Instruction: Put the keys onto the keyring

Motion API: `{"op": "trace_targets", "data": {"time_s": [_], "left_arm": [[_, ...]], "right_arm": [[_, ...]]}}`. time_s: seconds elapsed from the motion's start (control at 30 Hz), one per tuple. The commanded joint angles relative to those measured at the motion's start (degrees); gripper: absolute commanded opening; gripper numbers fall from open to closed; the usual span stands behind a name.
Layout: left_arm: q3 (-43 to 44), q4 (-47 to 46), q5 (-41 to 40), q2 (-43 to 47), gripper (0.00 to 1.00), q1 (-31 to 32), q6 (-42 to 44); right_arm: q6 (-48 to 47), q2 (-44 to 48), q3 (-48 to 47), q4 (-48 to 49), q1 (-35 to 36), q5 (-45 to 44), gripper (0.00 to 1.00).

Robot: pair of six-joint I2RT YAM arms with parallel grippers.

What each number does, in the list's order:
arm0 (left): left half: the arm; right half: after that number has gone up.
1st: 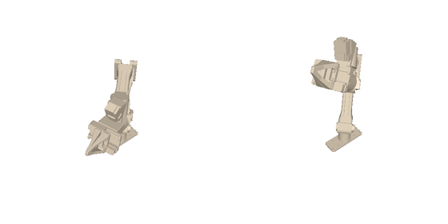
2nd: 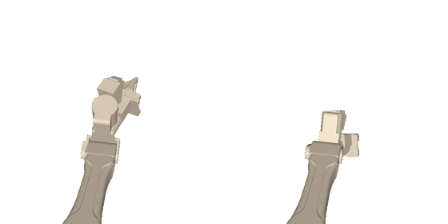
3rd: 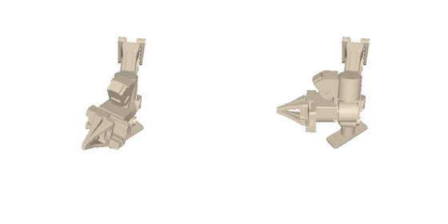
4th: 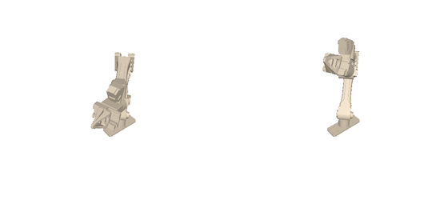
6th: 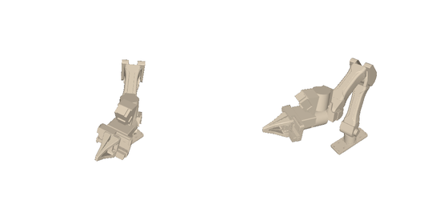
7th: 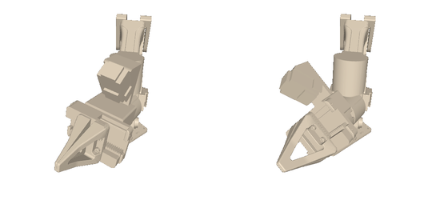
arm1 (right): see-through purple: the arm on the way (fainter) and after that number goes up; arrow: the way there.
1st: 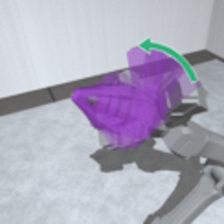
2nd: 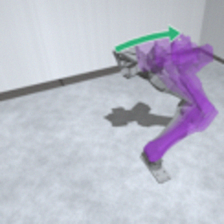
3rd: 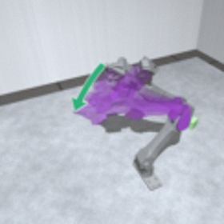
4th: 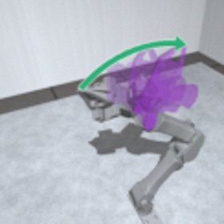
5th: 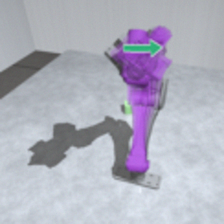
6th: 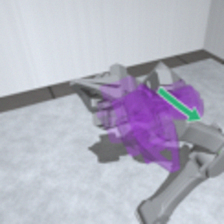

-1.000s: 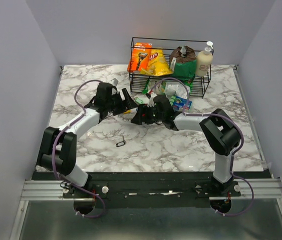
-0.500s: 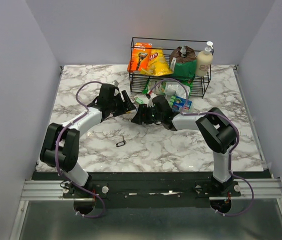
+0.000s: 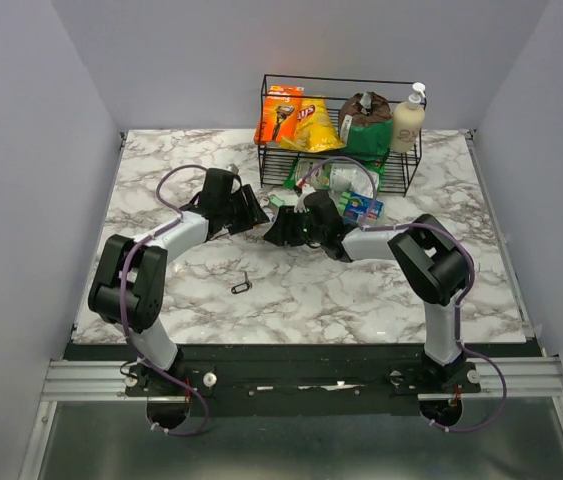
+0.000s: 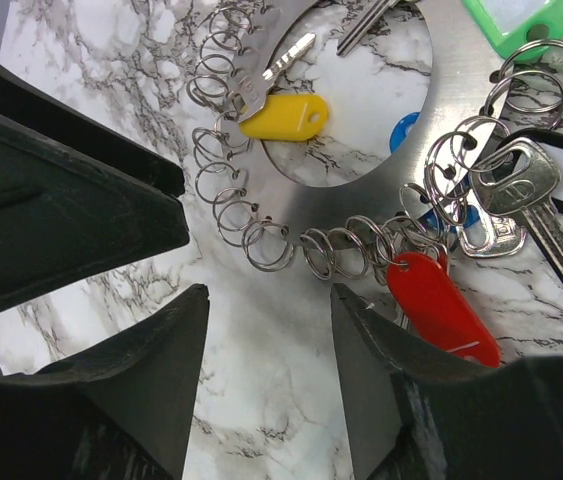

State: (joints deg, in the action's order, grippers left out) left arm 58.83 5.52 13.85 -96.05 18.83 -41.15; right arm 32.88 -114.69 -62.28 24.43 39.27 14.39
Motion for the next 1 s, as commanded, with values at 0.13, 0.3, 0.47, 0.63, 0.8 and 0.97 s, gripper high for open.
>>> {"op": "trace_targets", "data": {"time_s": [0.13, 0.3, 0.47, 0.63, 0.8, 0.97], "left_arm": [[1.11, -2.70, -0.40, -2.91, 0.56, 0.07, -0.51], [1.72, -3.76, -0.14, -4.32, 0.52, 0.07, -0.43], [4.27, -2.71, -0.05, -6.34, 0.47, 0.07, 0.45], [5.59, -1.48, -0.57, -8.27, 0.41, 0.07, 2.03], [5.51, -1.12, -0.14, -9.76, 0.38, 0.07, 2.47], [4.72, -1.82, 0.30, -10.47, 0.36, 0.07, 2.47]], "right_arm": [[0.51, -2.55, -1.09, 2.73, -0.42, -2.44, 0.58], [1.13, -2.55, -0.21, 4.83, -0.68, -3.05, 0.54], [2.44, -3.34, 0.32, 5.81, -0.86, -2.97, 0.51], [2.98, -4.48, -0.47, 5.99, -1.12, -1.91, 0.47], [3.50, -4.75, -0.65, 5.72, -1.47, -1.65, 0.46], [3.59, -5.54, -1.09, 5.81, -1.56, -0.51, 0.42]]}}
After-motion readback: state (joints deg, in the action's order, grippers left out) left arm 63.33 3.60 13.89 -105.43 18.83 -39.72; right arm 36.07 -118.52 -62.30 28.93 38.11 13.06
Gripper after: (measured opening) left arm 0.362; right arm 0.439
